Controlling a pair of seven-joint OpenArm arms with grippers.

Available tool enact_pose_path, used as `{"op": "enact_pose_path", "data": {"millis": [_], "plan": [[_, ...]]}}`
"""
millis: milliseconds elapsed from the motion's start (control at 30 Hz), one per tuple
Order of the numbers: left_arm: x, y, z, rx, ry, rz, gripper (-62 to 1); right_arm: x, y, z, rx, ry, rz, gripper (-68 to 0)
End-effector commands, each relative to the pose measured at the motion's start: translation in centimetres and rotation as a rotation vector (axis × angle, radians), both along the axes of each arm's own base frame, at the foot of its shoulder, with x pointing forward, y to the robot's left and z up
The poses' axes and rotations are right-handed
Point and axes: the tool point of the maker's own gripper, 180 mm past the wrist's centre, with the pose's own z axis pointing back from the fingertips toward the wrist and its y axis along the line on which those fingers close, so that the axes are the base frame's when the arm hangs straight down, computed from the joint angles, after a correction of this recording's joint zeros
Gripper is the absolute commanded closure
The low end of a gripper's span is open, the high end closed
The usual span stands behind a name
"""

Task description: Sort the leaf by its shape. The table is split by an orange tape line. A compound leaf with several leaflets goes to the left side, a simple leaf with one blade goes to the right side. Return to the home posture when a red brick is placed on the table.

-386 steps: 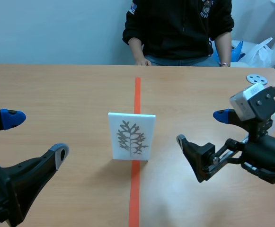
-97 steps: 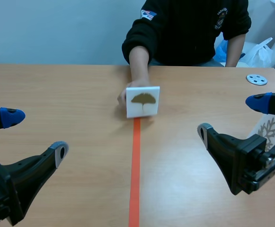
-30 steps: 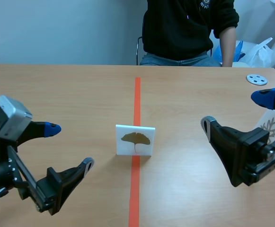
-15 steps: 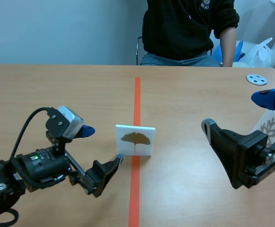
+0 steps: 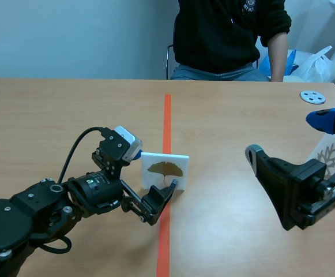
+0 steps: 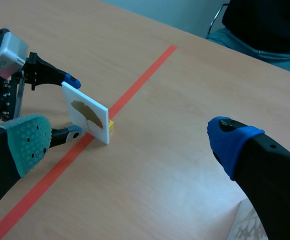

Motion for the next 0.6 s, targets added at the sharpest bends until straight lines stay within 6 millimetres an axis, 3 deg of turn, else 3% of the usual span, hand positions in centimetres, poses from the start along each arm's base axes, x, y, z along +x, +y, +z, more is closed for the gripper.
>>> {"op": "enact_pose_path", "data": {"millis": [0, 400, 567], "plan": [[0.4, -1.0, 1.4, -0.041, -0.039, -0.018, -62.3, 0.2, -0.2, 0.6, 0.009, -0.020, -0.005, -65.1], [0.4, -2.1, 0.7, -0.002, -0.057, -0.015, -61.8, 0.2, -0.2, 0.6, 0.009, -0.021, -0.005, -65.1], [0.2, -2.3, 0.7, -0.001, -0.055, -0.023, -38.7, 0.2, -0.2, 0.6, 0.009, -0.021, -0.005, -65.1]]}}
